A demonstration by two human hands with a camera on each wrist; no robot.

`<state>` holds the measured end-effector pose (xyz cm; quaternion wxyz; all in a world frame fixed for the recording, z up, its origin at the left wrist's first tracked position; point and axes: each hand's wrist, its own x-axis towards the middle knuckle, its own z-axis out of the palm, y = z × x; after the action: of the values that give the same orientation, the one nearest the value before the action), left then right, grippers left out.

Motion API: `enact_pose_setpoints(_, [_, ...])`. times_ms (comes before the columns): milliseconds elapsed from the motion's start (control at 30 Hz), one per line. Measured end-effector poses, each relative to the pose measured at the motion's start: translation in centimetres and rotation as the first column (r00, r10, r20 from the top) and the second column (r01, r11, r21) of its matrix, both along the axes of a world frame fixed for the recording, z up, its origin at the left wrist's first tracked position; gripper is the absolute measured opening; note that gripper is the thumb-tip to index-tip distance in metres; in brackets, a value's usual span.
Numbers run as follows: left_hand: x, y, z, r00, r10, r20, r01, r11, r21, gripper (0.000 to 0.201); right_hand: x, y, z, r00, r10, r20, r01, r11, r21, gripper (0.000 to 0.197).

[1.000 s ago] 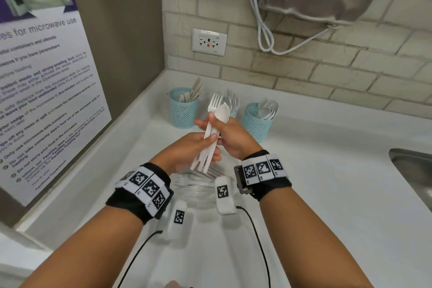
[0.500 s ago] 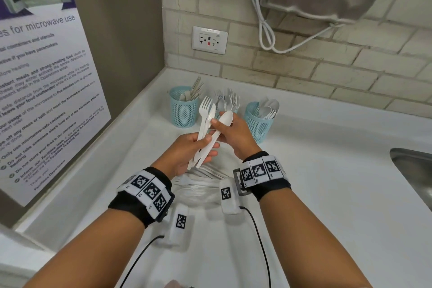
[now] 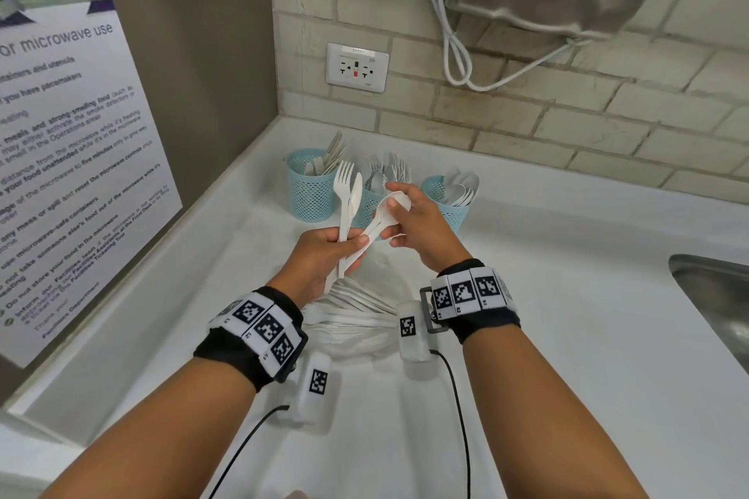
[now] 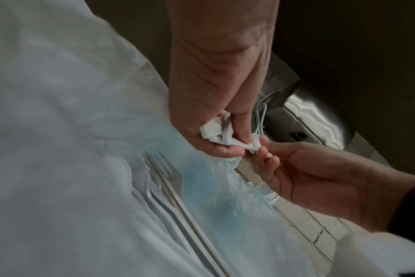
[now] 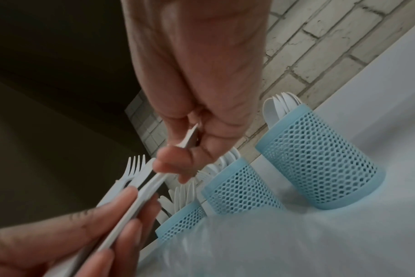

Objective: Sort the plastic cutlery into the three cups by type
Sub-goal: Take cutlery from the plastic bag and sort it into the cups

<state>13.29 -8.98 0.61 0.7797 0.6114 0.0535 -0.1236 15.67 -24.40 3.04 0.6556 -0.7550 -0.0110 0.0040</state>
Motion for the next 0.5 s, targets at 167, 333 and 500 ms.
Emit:
enact_pose_setpoints(167, [0.4, -0.3, 0.6, 1.0, -0.005, -0.021, 0.003, 0.997, -0.079, 0.017, 1.8, -2.3, 1.9, 0.941, -0.254, 0.221, 0.275, 0.959, -0.067, 0.01])
enact_pose_setpoints(333, [0.7, 0.2, 1.1, 0.998, -0.04, -0.057, 0.041, 0.999, 0.018, 0.022, 3.6, -6.5, 5.2, 0.638, -0.602, 0.48, 0.716, 0.694, -0.08, 0.013])
enact_pose_setpoints(500, [0.7, 0.1, 1.4, 0.992, -0.1, -0.077, 0.104, 0.994, 0.044, 0.034, 4.5, -7.2, 3.9, 0.676, -0.437, 0.594, 0.73, 0.507, -0.458, 0.02])
